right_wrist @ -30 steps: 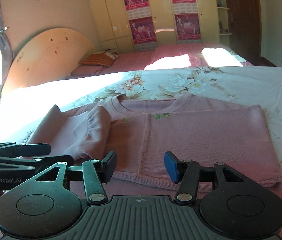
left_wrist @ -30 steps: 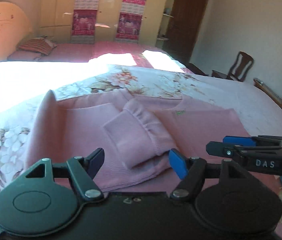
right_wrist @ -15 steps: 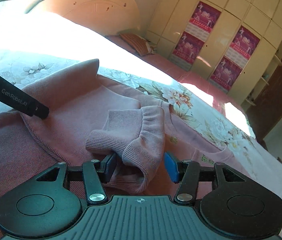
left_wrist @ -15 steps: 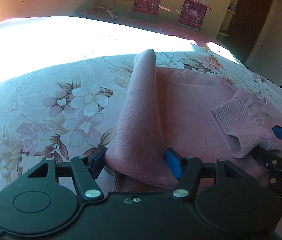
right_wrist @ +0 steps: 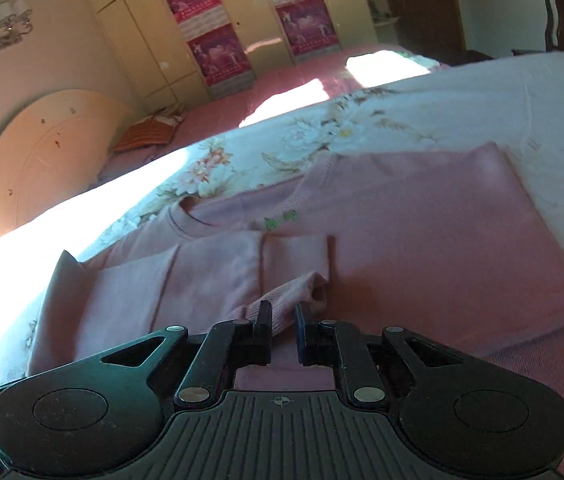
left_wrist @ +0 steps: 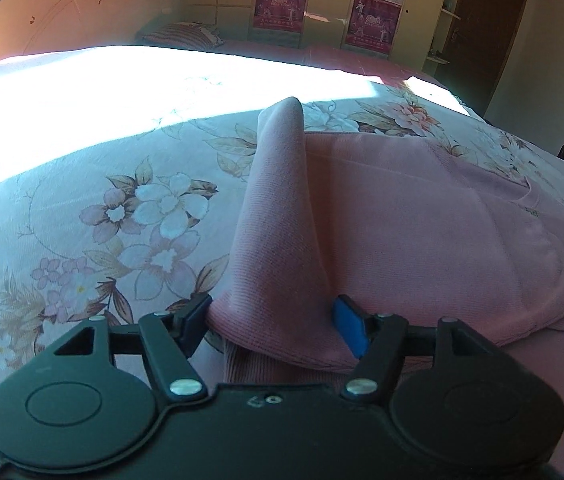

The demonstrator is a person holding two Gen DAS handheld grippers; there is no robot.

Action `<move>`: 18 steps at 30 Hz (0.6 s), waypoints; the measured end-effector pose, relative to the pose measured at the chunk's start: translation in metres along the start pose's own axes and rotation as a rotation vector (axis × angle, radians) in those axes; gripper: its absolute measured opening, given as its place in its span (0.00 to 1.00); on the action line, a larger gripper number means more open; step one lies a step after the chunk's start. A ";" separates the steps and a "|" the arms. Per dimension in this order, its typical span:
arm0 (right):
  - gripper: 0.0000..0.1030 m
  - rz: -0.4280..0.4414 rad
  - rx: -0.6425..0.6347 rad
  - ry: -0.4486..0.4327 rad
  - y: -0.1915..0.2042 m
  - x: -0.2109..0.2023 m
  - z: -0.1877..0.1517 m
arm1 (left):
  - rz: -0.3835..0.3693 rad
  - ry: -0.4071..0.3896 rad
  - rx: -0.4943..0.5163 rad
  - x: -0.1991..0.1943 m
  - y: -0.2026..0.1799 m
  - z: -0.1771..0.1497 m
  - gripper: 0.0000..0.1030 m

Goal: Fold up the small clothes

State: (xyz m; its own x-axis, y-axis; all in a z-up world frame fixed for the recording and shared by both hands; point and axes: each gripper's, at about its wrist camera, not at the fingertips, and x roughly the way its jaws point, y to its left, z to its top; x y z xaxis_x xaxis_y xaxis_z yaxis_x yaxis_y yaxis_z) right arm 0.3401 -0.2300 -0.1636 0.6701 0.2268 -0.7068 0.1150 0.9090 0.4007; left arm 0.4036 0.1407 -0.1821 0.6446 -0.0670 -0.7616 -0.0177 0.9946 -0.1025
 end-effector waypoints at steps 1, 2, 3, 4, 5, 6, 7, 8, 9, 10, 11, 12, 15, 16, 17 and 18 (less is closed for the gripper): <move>0.20 0.009 0.002 0.000 -0.003 -0.002 0.000 | -0.008 0.002 -0.009 -0.001 0.002 0.001 0.64; 0.28 0.022 0.004 -0.008 -0.004 -0.005 0.001 | -0.014 0.003 -0.021 -0.003 0.004 0.003 0.65; 0.54 0.035 0.003 -0.022 -0.004 -0.007 0.004 | -0.018 0.000 -0.036 -0.004 0.006 0.006 0.65; 0.70 0.045 -0.004 -0.034 -0.003 -0.009 0.007 | -0.019 -0.008 -0.052 -0.006 0.008 0.008 0.65; 0.70 0.054 -0.012 -0.034 -0.002 -0.010 0.010 | -0.018 -0.015 -0.060 -0.008 0.010 0.011 0.65; 0.70 0.058 -0.015 -0.024 0.000 -0.007 0.013 | -0.015 -0.025 -0.064 -0.010 0.011 0.014 0.65; 0.70 0.060 -0.011 -0.005 0.001 0.000 0.016 | -0.010 -0.033 -0.062 -0.011 0.012 0.017 0.65; 0.70 0.055 0.002 0.014 0.001 0.008 0.017 | -0.005 -0.037 -0.057 -0.011 0.012 0.020 0.65; 0.70 0.057 0.019 0.030 0.000 0.015 0.018 | 0.001 -0.040 -0.052 -0.010 0.013 0.023 0.65; 0.66 0.065 0.037 0.047 -0.001 0.022 0.019 | 0.006 -0.043 -0.047 -0.009 0.012 0.026 0.65; 0.61 0.067 0.049 0.070 -0.002 0.030 0.019 | 0.009 -0.046 -0.041 -0.007 0.013 0.028 0.65; 0.54 0.066 0.050 0.080 0.000 0.034 0.019 | 0.015 -0.049 -0.035 -0.005 0.014 0.031 0.65; 0.30 0.108 0.024 0.091 0.009 0.037 0.018 | 0.030 -0.059 -0.032 0.005 0.017 0.040 0.65; 0.27 0.119 0.010 0.096 0.013 0.038 0.016 | 0.035 -0.062 -0.033 0.008 0.019 0.043 0.65; 0.26 0.115 -0.030 0.091 0.018 0.037 0.016 | 0.033 -0.063 -0.034 0.010 0.020 0.046 0.65; 0.24 0.110 -0.062 0.082 0.022 0.035 0.015 | 0.030 -0.062 -0.034 0.014 0.020 0.050 0.65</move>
State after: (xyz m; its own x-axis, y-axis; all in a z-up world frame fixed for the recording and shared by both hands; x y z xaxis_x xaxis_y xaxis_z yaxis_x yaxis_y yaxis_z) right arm 0.3768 -0.2075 -0.1707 0.6138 0.3513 -0.7070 -0.0027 0.8965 0.4430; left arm 0.4500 0.1639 -0.1627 0.6896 -0.0311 -0.7235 -0.0629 0.9927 -0.1026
